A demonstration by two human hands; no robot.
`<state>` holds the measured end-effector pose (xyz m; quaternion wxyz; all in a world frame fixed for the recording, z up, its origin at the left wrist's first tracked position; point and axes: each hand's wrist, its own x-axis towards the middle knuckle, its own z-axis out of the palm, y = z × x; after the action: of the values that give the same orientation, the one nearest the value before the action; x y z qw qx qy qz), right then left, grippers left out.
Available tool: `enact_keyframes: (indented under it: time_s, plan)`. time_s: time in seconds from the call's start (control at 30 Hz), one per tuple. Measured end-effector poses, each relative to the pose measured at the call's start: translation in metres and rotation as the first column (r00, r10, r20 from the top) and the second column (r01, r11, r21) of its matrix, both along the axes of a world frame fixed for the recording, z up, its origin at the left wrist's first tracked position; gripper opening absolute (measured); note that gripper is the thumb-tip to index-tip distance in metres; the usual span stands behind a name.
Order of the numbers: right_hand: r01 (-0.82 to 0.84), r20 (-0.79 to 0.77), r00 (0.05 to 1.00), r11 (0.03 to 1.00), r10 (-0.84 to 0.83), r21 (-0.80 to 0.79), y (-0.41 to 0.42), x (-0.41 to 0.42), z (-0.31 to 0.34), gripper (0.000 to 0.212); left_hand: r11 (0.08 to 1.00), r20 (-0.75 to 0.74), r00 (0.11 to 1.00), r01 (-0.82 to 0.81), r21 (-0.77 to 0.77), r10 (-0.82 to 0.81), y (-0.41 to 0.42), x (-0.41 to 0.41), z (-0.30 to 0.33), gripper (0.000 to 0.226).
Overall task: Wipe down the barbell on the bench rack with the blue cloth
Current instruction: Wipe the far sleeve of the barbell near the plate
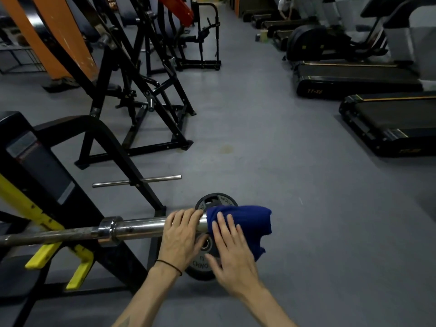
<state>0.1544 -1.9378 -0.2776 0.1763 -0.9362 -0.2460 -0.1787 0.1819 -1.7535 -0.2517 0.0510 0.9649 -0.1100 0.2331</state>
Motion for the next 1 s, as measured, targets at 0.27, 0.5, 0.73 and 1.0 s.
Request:
enact_keyframes:
  time_s: [0.27, 0.5, 0.73, 1.0]
  plan:
    - [0.306, -0.122, 0.951, 0.917, -0.283, 0.255, 0.008, 0.006, 0.013, 0.071, 0.998, -0.036, 0.998, -0.045, -0.049, 0.043, -0.005, 0.001, 0.006, 0.063]
    - [0.234, 0.044, 0.970, 0.966, -0.240, 0.108, -0.040, 0.029, 0.007, 0.057, 0.999, -0.039, 0.999, -0.033, -0.025, 0.032, -0.003, 0.002, 0.003, 0.063]
    - [0.137, -0.010, 0.991, 0.987, -0.137, 0.087, 0.001, 0.014, 0.011, 0.067, 1.000, -0.020, 1.000, -0.024, -0.016, 0.023, -0.003, 0.002, 0.007, 0.059]
    - [0.275, -0.055, 0.962, 0.945, -0.269, 0.180, 0.006, 0.013, 0.014, 0.070, 0.999, -0.067, 0.998, 0.016, 0.030, -0.014, 0.003, 0.008, 0.012, 0.051]
